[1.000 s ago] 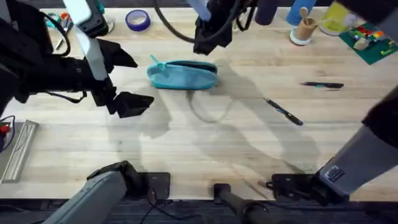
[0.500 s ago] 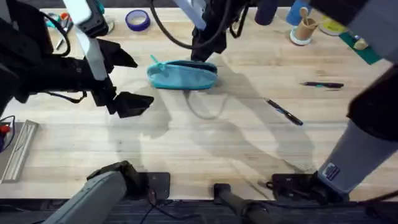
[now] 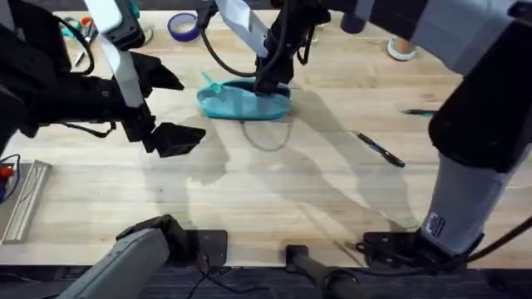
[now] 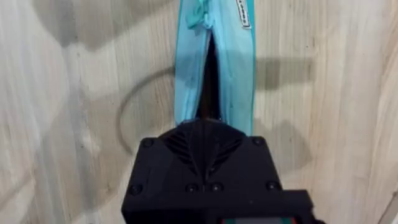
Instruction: Unzip the bag, pick up the pens from the table one at a time and place them inside, then zip the bag closed.
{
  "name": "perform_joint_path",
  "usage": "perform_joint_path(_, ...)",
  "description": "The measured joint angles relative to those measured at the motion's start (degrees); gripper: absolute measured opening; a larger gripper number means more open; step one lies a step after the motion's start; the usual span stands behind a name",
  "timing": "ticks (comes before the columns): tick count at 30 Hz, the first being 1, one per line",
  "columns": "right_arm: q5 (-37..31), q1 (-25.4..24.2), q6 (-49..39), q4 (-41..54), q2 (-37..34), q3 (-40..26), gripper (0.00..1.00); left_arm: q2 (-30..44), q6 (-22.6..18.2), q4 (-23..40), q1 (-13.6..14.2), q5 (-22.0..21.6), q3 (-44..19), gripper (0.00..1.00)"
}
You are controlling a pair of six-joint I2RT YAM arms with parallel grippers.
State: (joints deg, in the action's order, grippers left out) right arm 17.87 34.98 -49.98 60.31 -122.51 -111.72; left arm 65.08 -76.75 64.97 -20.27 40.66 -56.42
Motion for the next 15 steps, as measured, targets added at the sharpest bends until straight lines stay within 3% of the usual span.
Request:
perform_joint_path(12,0.42,0.0,0.0,-0.5,-2.59,0.0,0.032,0.0,0.0,0.0,0.0,0.0,0.0,0.993)
perform_joint_path(15,0.41,0.0,-0.01,-0.5,-2.59,0.0,0.078,0.0,0.0,0.0,0.0,0.0,0.0,0.994)
